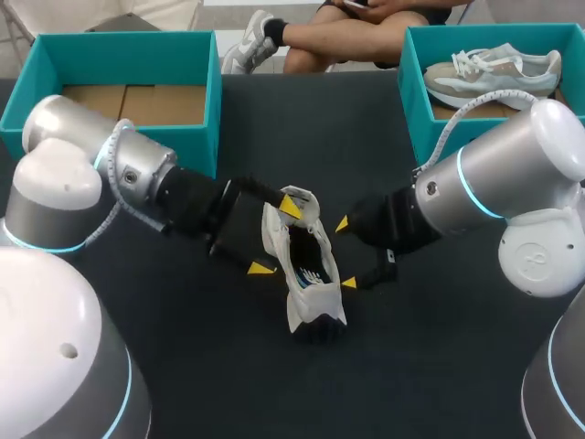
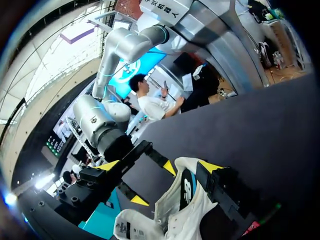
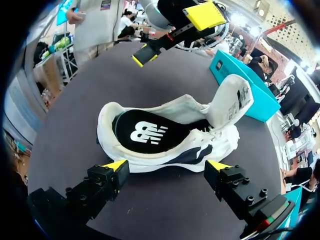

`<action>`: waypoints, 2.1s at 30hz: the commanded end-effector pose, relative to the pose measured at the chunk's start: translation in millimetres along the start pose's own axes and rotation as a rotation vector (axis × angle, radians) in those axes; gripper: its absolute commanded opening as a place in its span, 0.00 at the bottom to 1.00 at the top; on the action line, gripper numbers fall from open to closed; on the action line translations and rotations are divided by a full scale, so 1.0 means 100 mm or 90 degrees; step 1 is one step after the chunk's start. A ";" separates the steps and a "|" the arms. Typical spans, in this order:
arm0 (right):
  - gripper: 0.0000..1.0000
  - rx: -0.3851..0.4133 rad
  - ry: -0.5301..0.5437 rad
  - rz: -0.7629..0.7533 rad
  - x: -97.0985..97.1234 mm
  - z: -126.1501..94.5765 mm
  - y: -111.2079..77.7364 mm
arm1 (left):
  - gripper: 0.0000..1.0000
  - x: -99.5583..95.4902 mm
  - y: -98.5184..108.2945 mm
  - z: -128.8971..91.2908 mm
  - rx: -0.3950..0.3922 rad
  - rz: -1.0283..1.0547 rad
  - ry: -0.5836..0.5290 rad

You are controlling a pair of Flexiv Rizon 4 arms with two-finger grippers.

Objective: Take the shoe out of the shoebox, open the shoe tongue, remove and reinsert the insole, then place the shoe into the shoebox

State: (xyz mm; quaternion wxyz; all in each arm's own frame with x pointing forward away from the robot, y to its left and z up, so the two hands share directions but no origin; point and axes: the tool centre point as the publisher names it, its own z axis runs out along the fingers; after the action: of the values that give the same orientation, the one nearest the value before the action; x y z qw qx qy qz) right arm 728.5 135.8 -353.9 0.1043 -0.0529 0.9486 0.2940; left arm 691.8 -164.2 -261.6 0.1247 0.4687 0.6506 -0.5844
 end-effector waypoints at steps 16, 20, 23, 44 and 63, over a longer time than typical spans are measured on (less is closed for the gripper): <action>1.00 0.027 0.069 -0.007 -0.35 -1.33 -0.17 | 1.00 -0.06 0.03 -0.04 0.005 0.000 0.063; 1.00 0.031 0.089 -0.019 -0.37 -1.55 -0.18 | 1.00 -0.06 0.03 -0.04 0.005 0.000 0.063; 1.00 0.038 0.055 -0.006 -0.40 -1.67 -0.21 | 1.00 -0.07 0.02 -0.07 -0.002 0.000 0.090; 1.00 0.038 0.055 -0.006 -0.40 -1.67 -0.21 | 0.00 -0.50 0.09 -0.21 -0.073 -0.080 0.541; 1.00 0.038 0.055 -0.006 -0.40 -1.67 -0.21 | 0.00 -0.43 0.07 -0.14 -0.106 -0.091 0.618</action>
State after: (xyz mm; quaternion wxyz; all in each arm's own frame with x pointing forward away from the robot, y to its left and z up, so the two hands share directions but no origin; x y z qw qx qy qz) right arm 744.2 24.3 -221.1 0.0651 -0.0672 0.9600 0.2639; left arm 724.0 -170.7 -231.9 -0.1880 0.6261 0.7107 -0.2598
